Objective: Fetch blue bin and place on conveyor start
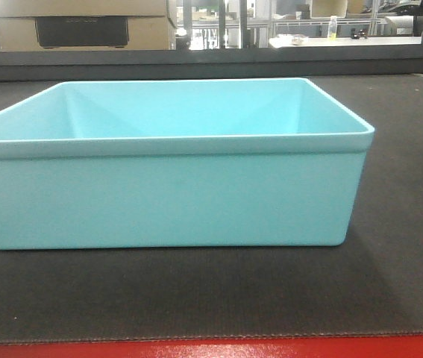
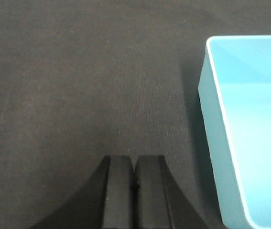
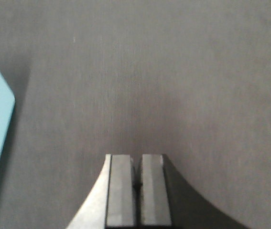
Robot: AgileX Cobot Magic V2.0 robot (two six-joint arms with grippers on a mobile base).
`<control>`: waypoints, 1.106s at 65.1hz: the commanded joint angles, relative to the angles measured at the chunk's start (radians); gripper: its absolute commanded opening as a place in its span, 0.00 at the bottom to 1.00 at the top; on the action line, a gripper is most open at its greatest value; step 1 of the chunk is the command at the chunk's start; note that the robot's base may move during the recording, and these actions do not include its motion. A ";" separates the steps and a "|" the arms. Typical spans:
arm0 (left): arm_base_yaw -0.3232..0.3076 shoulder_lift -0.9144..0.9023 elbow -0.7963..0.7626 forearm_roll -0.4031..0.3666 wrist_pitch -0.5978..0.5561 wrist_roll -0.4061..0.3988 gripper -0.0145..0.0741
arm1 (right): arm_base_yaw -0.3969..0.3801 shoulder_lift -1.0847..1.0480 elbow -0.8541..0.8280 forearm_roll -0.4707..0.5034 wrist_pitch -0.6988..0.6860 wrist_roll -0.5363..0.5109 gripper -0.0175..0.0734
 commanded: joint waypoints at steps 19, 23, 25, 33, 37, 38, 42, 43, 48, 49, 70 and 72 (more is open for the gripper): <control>0.002 -0.384 0.311 -0.017 -0.164 0.001 0.04 | -0.004 -0.404 0.419 -0.020 -0.256 -0.006 0.01; 0.002 -0.444 0.332 -0.017 -0.182 0.001 0.04 | -0.004 -0.491 0.441 -0.020 -0.260 -0.011 0.01; 0.002 -0.481 0.338 -0.017 -0.194 0.001 0.04 | -0.004 -0.528 0.443 -0.020 -0.258 -0.019 0.01; 0.002 -0.589 0.345 -0.017 -0.220 0.001 0.04 | -0.004 -0.690 0.441 -0.020 -0.274 -0.049 0.01; 0.002 -0.624 0.345 -0.017 -0.234 0.001 0.04 | -0.004 -0.752 0.441 -0.020 -0.293 -0.049 0.01; 0.002 -0.631 0.345 -0.017 -0.236 0.001 0.04 | -0.004 -0.766 0.441 -0.020 -0.298 -0.049 0.01; 0.002 -0.655 0.345 -0.017 -0.250 0.001 0.04 | -0.004 -0.819 0.441 -0.020 -0.308 -0.049 0.01; 0.002 -0.659 0.345 -0.017 -0.251 0.001 0.04 | -0.004 -0.829 0.441 -0.020 -0.310 -0.049 0.01; 0.002 -0.665 0.345 -0.017 -0.253 0.001 0.04 | -0.004 -0.871 0.441 -0.020 -0.313 -0.049 0.01; 0.002 -0.665 0.345 -0.017 -0.253 0.001 0.04 | -0.004 -0.876 0.441 -0.020 -0.313 -0.049 0.01; 0.002 -0.666 0.345 -0.017 -0.253 0.001 0.04 | -0.004 -0.886 0.441 -0.020 -0.313 -0.049 0.01; 0.002 -0.666 0.345 -0.017 -0.253 0.001 0.04 | -0.004 -0.886 0.441 -0.020 -0.313 -0.049 0.01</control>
